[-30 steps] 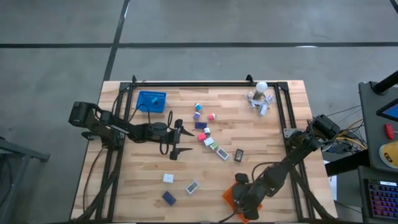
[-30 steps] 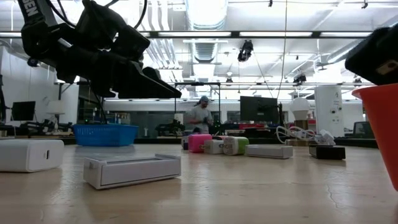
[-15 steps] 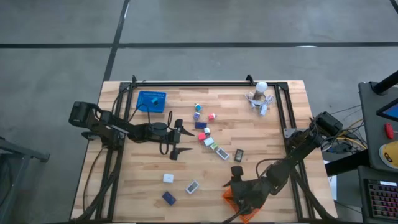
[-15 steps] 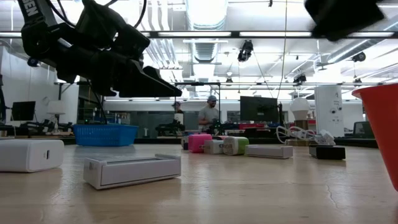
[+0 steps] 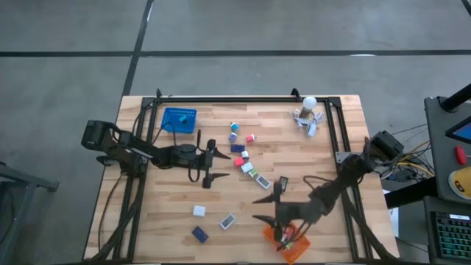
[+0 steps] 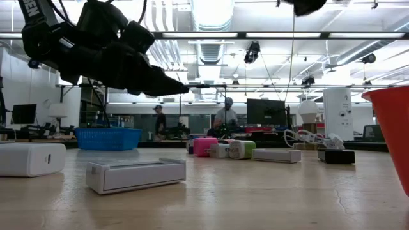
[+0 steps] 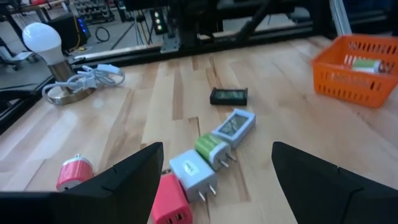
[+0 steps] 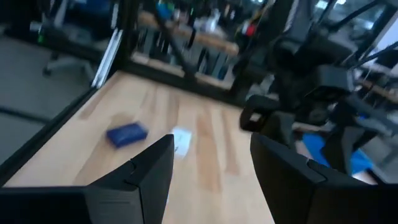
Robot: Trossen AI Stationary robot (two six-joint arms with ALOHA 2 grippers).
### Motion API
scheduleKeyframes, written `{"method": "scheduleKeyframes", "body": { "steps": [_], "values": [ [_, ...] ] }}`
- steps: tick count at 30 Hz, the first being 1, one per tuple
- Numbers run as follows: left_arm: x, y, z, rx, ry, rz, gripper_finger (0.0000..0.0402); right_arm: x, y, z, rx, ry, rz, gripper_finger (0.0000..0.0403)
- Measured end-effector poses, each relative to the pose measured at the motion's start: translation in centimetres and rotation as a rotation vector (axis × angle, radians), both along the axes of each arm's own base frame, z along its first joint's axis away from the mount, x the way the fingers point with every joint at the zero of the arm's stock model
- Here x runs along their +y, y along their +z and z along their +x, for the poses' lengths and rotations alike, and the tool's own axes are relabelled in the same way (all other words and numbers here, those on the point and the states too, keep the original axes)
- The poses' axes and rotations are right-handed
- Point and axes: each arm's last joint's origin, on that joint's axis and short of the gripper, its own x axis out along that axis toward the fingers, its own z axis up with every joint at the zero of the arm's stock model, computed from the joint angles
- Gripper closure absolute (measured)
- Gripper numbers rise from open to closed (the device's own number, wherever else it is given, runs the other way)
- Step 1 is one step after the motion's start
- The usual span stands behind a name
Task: Pick & Place Office items
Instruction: Put the top white digital clock into the blue bin
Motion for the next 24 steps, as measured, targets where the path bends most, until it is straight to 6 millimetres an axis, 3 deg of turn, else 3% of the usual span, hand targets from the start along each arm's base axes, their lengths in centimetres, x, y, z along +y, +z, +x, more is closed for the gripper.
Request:
{"method": "scheduleKeyframes", "body": {
  "steps": [12, 24],
  "values": [
    [0.1, 1.1, 0.3, -0.122, 0.061, -0.061, 0.0099, -6.8, -1.9, -1.1, -0.198, 0.082, 0.020, 0.0193],
    [0.3, 2.1, 0.4, -0.226, 0.113, -0.078, 0.0099, -10.7, -1.1, -3.5, -0.236, 0.097, -0.002, 0.0193]
  ]
}}
